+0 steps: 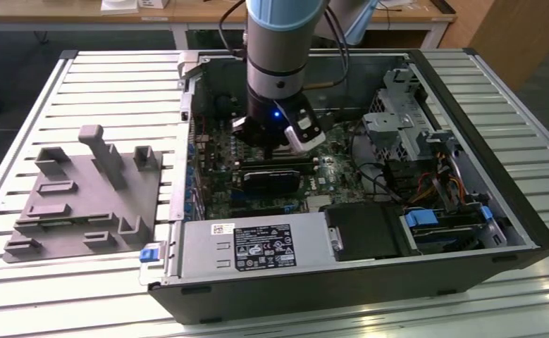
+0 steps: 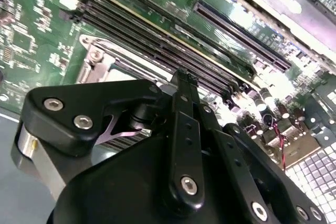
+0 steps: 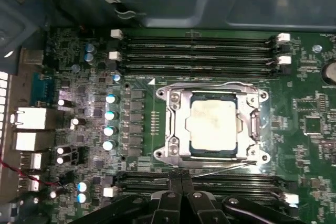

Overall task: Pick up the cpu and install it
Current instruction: 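Install the second cpu locking lever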

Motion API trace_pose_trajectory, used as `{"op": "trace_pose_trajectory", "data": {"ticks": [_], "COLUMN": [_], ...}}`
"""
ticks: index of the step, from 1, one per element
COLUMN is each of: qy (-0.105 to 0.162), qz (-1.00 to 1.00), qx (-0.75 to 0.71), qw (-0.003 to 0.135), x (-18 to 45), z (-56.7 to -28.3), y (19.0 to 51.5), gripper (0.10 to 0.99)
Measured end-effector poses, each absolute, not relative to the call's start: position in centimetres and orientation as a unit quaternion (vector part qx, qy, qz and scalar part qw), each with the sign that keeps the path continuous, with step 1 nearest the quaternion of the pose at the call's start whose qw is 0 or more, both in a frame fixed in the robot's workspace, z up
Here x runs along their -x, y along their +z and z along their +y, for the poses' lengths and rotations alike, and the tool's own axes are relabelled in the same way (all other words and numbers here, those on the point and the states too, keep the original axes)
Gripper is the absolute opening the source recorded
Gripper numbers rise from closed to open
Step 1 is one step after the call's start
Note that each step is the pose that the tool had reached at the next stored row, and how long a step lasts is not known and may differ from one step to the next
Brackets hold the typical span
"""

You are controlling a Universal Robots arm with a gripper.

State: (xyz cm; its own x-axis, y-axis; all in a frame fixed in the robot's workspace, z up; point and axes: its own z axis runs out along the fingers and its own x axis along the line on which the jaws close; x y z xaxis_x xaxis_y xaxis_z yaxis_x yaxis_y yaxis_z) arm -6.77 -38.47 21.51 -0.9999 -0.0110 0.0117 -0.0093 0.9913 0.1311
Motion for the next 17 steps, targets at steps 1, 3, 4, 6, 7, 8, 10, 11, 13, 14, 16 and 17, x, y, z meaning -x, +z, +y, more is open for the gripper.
{"op": "trace_pose_trajectory", "data": {"ticks": [1,3,4,6,7,8,10,11,13,14,16,17], "qy": [-0.067,-0.069,-0.07,-0.071,-0.072,-0.075,-0.08,-0.082,-0.09,-0.097,-0.107,-0.11], "qz": [-0.998,-0.998,-0.998,-0.997,-0.997,-0.997,-0.997,-0.997,-0.996,-0.995,-0.994,-0.994], "qx": [-0.005,-0.005,-0.005,-0.005,-0.005,-0.005,-0.005,-0.005,-0.005,-0.005,-0.005,-0.005], "qw": [0.006,0.006,0.006,0.006,0.006,0.006,0.006,0.006,0.006,0.006,0.006,0.006], "x": [7.0,7.2,7.2,7.2,7.2,7.3,7.3,7.3,7.4,7.4,7.5,7.6], "z": [-38.5,-38.5,-38.5,-38.5,-38.5,-38.5,-38.5,-38.5,-38.5,-38.5,-38.6,-38.6], "y": [21.4,21.2,21.0,20.6,20.5,20.4,20.2,20.1,20.0,20.0,19.9,19.8], "gripper": [0.106,0.106,0.106,0.106,0.106,0.106,0.106,0.106,0.106,0.106,0.106,0.106]}}
